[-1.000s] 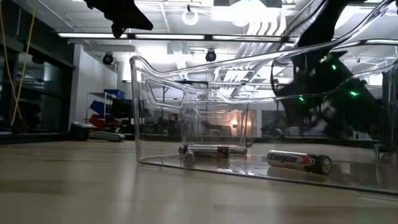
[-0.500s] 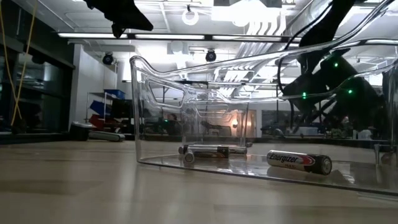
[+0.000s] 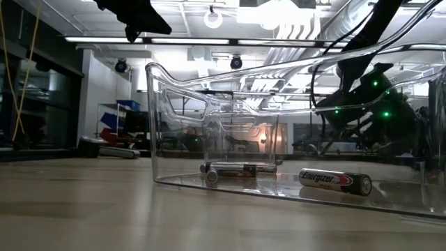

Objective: Sort batteries
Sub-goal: Put the silver battery into the bottom transparent bin

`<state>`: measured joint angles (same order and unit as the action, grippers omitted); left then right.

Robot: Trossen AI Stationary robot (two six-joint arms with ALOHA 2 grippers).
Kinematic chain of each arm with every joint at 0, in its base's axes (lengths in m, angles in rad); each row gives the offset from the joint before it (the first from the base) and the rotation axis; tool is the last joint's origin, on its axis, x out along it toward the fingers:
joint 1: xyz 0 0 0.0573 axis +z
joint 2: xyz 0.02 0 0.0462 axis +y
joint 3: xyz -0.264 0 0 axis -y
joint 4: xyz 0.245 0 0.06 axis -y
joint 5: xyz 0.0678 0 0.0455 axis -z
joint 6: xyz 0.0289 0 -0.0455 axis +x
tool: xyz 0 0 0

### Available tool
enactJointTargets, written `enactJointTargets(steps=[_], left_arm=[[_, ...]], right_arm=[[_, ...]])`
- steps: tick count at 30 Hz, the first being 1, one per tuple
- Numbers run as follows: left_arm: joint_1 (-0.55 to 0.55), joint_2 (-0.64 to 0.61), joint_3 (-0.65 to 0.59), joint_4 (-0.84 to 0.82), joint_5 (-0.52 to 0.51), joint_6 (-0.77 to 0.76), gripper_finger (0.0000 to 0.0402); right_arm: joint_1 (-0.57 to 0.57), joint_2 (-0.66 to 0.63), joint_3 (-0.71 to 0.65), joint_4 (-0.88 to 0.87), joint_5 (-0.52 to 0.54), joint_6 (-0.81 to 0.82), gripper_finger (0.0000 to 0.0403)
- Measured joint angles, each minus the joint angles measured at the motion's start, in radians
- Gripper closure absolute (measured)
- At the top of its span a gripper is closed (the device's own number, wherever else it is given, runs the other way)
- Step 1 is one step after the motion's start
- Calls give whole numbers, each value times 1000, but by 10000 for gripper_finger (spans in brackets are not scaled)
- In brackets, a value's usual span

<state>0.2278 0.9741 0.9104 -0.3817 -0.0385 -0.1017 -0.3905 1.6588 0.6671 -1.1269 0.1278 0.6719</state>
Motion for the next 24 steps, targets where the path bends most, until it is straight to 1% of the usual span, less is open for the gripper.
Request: enactJointTargets(steps=[3, 6, 8, 10, 12, 15, 21, 24], left_arm=[[0, 0, 0, -2, 0, 0, 402], [0, 0, 0, -6, 0, 0, 402], [0, 0, 0, -10, 0, 0, 402], [0, 0, 0, -13, 0, 0, 402], [0, 0, 0, -14, 0, 0, 402], [0, 0, 0, -15, 0, 0, 402], [0, 0, 0, -18, 0, 1, 402], [0, 0, 0, -18, 0, 7, 402]], right_arm=[[27, 0, 16, 26, -3, -7, 403], [58, -1, 58, 31, 22, -10, 403], [77, -7, 83, -7, 37, 3, 403], [92, -20, 85, -84, 39, 28, 403], [102, -24, 84, -116, 35, 55, 403], [112, -24, 61, -158, 12, 84, 403], [143, -24, -12, -114, -75, 119, 403], [159, -24, -48, -83, -83, 162, 403]])
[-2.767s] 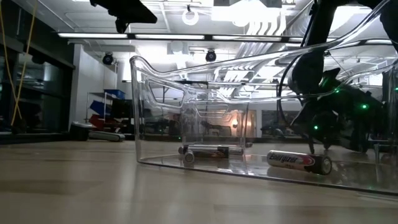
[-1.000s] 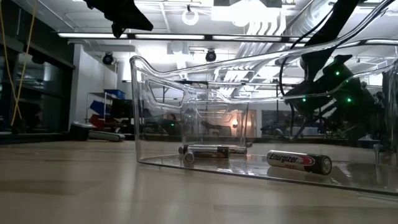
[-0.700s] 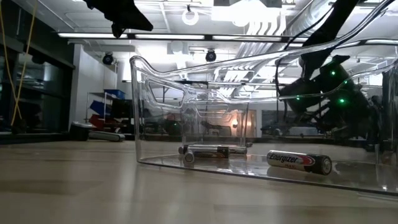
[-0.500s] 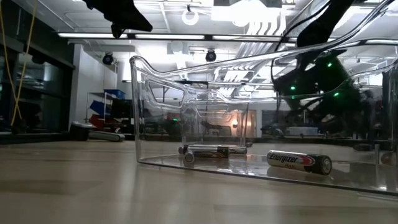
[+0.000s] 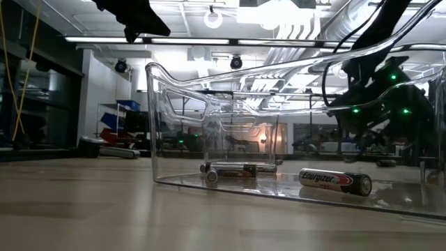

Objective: Sort batteries
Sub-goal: Put the silver battery into the bottom transparent bin

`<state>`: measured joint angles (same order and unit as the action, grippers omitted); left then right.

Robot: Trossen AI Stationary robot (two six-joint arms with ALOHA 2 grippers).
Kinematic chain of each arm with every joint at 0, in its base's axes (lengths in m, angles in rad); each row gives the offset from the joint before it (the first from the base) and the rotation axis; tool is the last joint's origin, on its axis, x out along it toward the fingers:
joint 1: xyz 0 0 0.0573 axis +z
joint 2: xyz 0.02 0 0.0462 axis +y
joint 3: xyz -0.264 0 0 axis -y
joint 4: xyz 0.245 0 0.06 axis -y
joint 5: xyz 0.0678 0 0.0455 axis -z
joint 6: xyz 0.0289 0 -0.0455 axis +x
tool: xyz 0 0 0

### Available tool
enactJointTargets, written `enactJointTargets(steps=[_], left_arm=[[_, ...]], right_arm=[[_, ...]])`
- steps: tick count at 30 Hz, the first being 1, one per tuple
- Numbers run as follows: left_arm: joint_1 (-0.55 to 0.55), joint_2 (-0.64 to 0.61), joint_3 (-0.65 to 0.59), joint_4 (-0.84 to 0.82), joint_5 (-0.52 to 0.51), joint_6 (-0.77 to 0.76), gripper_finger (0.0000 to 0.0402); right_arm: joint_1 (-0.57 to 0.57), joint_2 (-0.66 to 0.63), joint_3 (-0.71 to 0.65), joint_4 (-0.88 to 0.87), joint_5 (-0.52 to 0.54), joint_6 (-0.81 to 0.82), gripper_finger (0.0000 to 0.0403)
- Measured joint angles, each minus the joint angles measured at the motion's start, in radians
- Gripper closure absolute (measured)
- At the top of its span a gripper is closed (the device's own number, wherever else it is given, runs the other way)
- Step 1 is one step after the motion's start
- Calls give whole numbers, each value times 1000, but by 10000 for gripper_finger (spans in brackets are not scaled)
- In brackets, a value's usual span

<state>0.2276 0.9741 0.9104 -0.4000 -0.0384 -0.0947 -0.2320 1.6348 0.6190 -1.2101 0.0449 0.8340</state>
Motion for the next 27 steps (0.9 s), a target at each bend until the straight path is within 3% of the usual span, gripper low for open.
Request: enactJointTargets(steps=[9, 27], left_arm=[[0, 0, 0, 1, -2, 28, 402], [1, 0, 0, 0, -4, 28, 402]], right_arm=[[6, 0, -13, 5, 131, 118, 403], [69, 82, -36, 51, 1, -65, 403]])
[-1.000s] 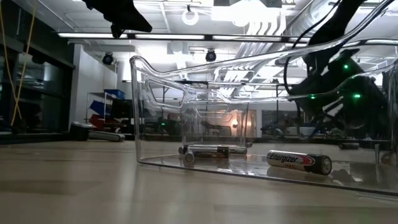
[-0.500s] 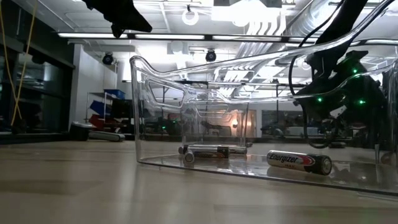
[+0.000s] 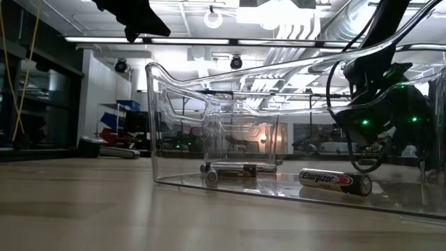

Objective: Sort batteries
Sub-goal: Put the silver battery into the bottom transparent bin

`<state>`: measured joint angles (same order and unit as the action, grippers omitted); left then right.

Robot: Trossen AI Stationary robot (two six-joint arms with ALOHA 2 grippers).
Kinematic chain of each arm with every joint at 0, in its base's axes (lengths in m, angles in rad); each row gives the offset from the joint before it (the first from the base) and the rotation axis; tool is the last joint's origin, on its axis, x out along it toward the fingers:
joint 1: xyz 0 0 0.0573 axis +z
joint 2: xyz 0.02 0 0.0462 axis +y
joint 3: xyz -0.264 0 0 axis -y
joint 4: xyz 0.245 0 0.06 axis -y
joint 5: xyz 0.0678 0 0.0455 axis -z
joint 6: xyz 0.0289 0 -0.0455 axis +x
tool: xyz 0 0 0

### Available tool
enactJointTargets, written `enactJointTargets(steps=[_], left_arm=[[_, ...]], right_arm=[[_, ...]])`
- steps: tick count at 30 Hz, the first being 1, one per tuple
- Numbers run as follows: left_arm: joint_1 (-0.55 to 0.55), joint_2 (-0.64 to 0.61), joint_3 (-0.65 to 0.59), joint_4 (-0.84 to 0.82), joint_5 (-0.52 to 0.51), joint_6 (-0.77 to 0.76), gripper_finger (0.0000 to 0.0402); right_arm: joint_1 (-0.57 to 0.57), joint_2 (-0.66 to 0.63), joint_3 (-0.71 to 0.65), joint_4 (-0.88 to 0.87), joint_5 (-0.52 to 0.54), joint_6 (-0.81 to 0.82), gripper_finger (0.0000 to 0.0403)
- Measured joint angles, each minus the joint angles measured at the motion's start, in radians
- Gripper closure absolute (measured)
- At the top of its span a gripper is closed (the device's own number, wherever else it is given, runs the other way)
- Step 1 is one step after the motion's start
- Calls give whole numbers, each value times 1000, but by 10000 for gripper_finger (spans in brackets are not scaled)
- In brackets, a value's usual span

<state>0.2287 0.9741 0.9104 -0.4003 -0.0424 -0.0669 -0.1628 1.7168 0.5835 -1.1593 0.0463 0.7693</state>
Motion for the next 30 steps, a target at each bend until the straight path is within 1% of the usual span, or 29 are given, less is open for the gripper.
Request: enactJointTargets(steps=[3, 9, 11, 14, 15, 19, 22, 30], left_arm=[[0, 0, 0, 0, 0, 0, 402], [0, 0, 0, 0, 1, 0, 402], [0, 0, 0, 0, 1, 0, 402], [0, 0, 0, 0, 1, 0, 402], [0, 0, 0, 0, 1, 0, 402], [0, 0, 0, 0, 1, 19, 402], [0, 0, 0, 0, 1, 30, 402], [0, 0, 0, 0, 1, 34, 402]], right_arm=[[38, 0, 9, -8, -99, -41, 403], [130, 0, 16, -6, -218, -124, 403], [162, 0, 16, 6, -256, -111, 403], [211, 0, 2, 39, -366, -62, 403], [231, 0, 1, 47, -388, -47, 403], [301, 0, 17, 52, -399, 42, 403], [339, 0, 47, 58, -416, 72, 403], [400, 0, 156, 83, -421, 144, 403]])
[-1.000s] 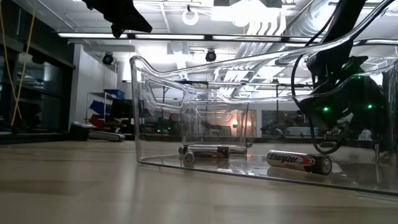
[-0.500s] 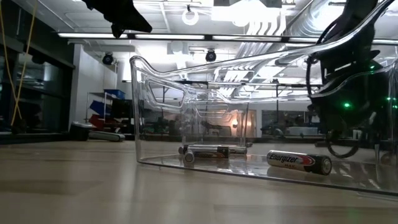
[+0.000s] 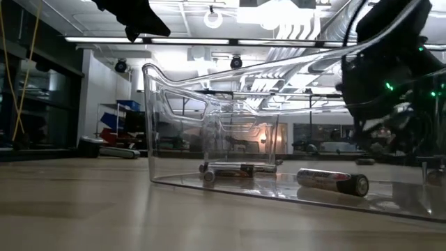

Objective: Sort batteries
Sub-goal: Put the silver battery into the bottom transparent bin

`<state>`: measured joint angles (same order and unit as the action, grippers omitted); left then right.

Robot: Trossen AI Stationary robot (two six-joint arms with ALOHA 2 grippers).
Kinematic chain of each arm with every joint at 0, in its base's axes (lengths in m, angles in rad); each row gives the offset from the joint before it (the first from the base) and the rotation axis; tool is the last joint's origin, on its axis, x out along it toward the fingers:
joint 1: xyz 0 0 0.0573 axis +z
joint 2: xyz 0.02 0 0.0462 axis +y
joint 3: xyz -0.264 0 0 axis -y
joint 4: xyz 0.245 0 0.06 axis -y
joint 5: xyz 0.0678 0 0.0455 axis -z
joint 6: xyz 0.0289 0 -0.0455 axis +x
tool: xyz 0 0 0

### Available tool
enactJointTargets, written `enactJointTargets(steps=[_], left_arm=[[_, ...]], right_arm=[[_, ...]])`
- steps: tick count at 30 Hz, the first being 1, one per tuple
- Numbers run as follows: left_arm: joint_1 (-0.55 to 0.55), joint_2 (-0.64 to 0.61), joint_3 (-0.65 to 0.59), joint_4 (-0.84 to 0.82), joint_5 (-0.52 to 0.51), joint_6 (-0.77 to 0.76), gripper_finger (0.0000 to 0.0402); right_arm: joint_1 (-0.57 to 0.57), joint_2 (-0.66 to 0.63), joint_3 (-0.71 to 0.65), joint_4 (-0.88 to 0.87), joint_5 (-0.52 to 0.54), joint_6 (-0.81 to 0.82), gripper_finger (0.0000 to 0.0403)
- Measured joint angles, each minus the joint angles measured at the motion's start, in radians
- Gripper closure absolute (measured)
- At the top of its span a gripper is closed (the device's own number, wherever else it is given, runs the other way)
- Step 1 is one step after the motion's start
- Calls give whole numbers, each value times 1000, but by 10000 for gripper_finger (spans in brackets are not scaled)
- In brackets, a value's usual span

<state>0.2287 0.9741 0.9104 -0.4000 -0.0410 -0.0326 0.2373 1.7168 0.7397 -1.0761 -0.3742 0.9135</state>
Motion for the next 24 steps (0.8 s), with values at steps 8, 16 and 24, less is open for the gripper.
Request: enactJointTargets(steps=[8, 16, 24], left_arm=[[0, 0, 0, 0, 0, 1, 402], [0, 0, 0, 0, 0, 0, 402], [0, 0, 0, 0, -21, 0, 402]], right_arm=[[44, -16, 130, -183, 141, 57, 403], [227, -96, 117, -171, 43, 206, 403], [350, -122, 114, -47, 45, 344, 378]])
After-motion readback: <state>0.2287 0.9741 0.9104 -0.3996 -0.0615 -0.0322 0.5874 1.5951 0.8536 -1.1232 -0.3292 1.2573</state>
